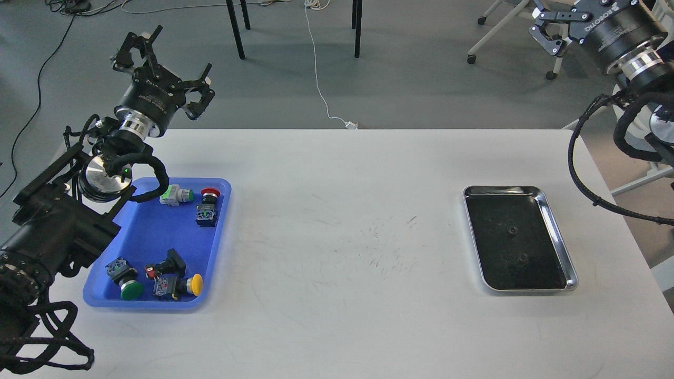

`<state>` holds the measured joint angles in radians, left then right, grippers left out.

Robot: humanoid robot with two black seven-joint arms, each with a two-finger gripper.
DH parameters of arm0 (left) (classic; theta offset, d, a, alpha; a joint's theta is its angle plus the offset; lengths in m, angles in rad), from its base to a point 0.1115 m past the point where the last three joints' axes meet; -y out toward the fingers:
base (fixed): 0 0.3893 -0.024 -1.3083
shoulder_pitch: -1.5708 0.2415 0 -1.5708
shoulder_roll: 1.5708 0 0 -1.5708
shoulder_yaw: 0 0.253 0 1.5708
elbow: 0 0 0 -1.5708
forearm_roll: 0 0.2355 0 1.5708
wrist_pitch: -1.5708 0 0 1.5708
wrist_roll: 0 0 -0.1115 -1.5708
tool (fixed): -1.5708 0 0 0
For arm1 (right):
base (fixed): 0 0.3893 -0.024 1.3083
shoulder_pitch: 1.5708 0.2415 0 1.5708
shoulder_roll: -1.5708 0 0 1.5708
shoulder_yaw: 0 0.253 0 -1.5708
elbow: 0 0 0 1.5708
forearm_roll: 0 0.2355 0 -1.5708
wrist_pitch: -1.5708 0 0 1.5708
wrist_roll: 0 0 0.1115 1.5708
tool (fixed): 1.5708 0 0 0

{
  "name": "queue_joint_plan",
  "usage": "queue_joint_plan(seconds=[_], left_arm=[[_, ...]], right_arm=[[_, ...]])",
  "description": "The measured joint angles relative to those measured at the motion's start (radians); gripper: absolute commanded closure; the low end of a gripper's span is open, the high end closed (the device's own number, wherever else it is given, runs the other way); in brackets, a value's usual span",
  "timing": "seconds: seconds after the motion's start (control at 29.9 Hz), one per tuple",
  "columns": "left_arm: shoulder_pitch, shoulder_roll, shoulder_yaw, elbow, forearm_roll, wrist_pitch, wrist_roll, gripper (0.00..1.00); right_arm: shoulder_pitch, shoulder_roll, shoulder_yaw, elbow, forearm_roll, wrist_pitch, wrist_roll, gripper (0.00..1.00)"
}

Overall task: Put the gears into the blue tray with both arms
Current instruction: 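Move the right gripper over the dark metal tray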

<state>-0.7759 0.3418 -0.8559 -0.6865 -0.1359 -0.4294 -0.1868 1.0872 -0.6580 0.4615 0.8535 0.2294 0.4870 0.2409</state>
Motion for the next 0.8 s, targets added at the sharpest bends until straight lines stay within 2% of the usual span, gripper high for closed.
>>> queue_joint_plan(seconds=[0.33, 0.6, 0.8], left_arm=[[0.001, -0.009, 0.002, 0.009, 0.002, -0.007, 0.005, 0.02], [-0.001, -0.010, 0.003, 0.006, 0.004, -0.001, 0.007, 0.02], [0.003, -0.012, 0.003, 0.004, 0.004, -0.004, 0.007, 0.02]], right_arm=[[0.294, -0.059, -0.425, 0.157, -0.182, -0.006, 0.006, 0.02], [0.462, -0.065, -0.756, 0.280, -0.648, -0.019, 0.006, 0.02], [0.499, -0.004, -0.939, 0.292, -1.053, -0.053, 0.009, 0.03]])
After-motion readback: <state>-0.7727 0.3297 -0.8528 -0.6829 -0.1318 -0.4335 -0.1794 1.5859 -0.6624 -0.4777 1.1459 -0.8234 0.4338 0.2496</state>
